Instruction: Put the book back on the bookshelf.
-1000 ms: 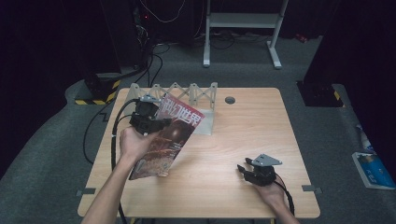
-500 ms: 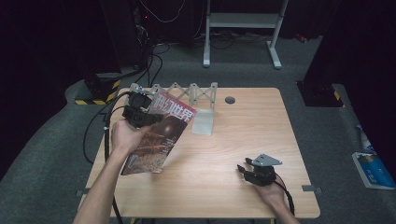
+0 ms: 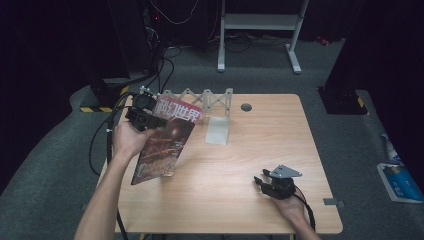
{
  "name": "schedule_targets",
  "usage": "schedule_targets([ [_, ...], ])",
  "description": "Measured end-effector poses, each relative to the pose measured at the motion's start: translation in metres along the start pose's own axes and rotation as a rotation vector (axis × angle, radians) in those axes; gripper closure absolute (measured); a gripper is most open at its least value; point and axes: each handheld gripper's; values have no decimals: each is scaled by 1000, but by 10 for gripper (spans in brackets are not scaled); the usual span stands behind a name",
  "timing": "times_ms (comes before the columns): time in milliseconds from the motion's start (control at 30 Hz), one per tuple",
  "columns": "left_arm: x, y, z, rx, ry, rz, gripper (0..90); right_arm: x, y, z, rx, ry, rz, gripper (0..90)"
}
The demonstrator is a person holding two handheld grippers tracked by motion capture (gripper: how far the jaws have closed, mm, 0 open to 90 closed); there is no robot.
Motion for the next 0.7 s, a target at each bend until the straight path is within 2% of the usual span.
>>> schedule_targets([
  [233, 7, 1, -6, 12, -21, -11, 827, 0, 0, 0, 1, 1, 1, 512],
  [533, 19, 7, -15, 59, -49, -36, 824, 0, 0, 0, 1, 2, 1, 512],
  [700, 26, 9, -16, 68, -79, -45, 825, 1, -1, 0, 1, 2, 2, 512],
])
Point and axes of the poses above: each handheld gripper's, and its own axes: y roughly forward along the jaws, z roughly out of its underside, x roughly to its left, and after that the axes turned 11 degrees about -x, right-handed
